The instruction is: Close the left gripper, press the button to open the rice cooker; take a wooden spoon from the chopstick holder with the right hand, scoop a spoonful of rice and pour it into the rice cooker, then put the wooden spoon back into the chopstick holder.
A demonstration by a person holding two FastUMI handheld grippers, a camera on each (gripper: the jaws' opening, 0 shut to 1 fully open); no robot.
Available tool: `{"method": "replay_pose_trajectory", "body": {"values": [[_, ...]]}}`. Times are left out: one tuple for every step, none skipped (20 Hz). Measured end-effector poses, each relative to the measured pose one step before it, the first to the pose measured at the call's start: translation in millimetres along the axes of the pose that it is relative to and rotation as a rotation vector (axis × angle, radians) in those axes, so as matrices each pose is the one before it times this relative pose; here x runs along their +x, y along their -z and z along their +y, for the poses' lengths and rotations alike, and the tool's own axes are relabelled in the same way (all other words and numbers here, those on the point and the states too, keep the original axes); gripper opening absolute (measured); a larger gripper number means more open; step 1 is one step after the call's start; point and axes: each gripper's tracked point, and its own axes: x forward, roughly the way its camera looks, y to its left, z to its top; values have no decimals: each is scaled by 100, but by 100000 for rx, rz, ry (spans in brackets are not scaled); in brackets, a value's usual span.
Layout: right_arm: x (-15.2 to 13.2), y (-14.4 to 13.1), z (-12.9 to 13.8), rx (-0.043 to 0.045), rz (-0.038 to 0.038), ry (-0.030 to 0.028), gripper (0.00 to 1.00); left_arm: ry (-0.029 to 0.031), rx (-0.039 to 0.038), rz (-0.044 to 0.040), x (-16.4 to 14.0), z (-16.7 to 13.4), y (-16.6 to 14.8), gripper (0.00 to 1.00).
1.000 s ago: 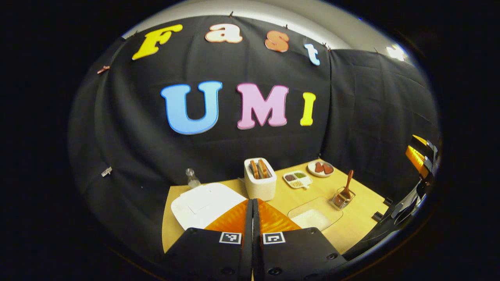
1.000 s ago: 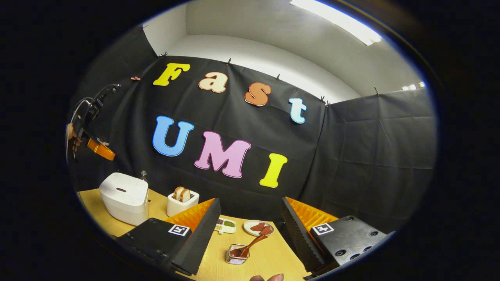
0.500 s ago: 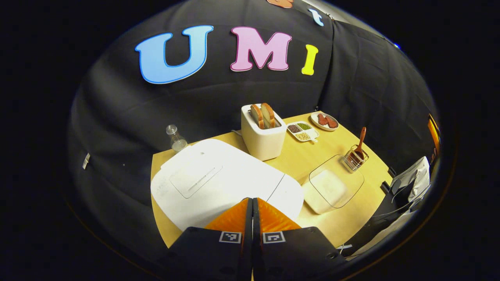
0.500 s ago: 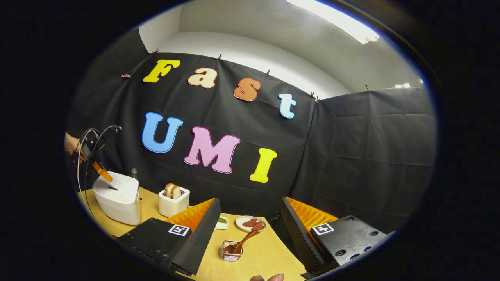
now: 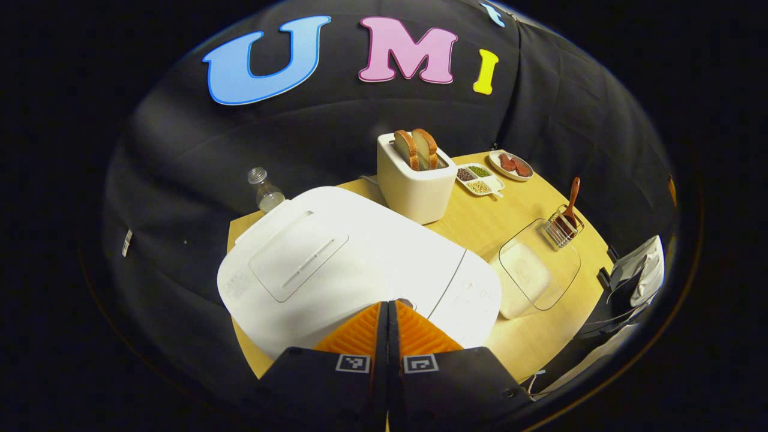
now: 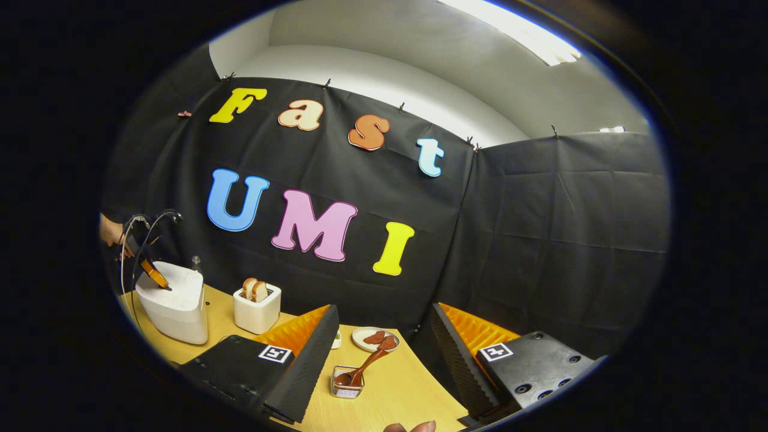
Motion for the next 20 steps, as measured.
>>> {"method": "replay_pose_trajectory", "body": {"values": [[57,-216,-24,72,-303,362,97,-656,972,1592,63,15,282,7],[-5,-33,10,312,13,7,97,-433,843,-115,-33,79,-378,7],[-24,60,72,218,-42,-80,97,-185,533,765,58,-156,132,7],[-114,-33,-149,-139,-195,260,97,-688,1139,172,-95,45,-146,6],[24,-17,-83,-397,-30,61,97,-1255,866,-1257,-108,13,-242,7],[-75,55,-59,-539,190,-180,97,-1625,602,-3213,-370,112,-774,9],[-19,63,-59,-610,268,-100,97,-1626,219,-3511,-434,221,-817,6],[-2,42,-57,-441,338,-184,97,-1726,-487,-3962,-647,287,-939,6],[-11,16,-134,-270,365,22,97,-1986,-911,-3332,-756,370,-618,6],[5,37,-245,18,424,439,97,-2672,-733,-3993,-597,580,-971,7],[54,103,-321,456,228,488,96,-3061,-259,-4494,-612,587,-1140,7],[-10,-15,-228,687,2,385,97,-4106,506,-4823,-629,767,-1331,8],[-73,-27,-209,626,68,314,97,-5627,1512,-5675,-659,988,-1446,8],[-55,40,-247,451,140,160,97,-5055,1923,-5168,-623,859,-1527,8],[19,170,-234,340,339,196,97,-4230,1860,-4967,-655,592,-1533,9],[21,5,-216,551,170,104,97,-3850,1142,-4754,-644,629,-1581,9],[-55,-3,-96,390,147,-54,97,-2232,-340,-3975,-538,364,-1363,9],[-64,-26,-120,70,38,-151,97,-1210,-1981,-3050,-913,-185,-1036,9],[-26,-52,-106,-220,-443,-208,97,-1586,-2331,-3441,-722,-112,-1146,13],[-23,32,-88,-23,-229,-420,97,-994,-2260,-3478,-692,-126,-877,20]]}}
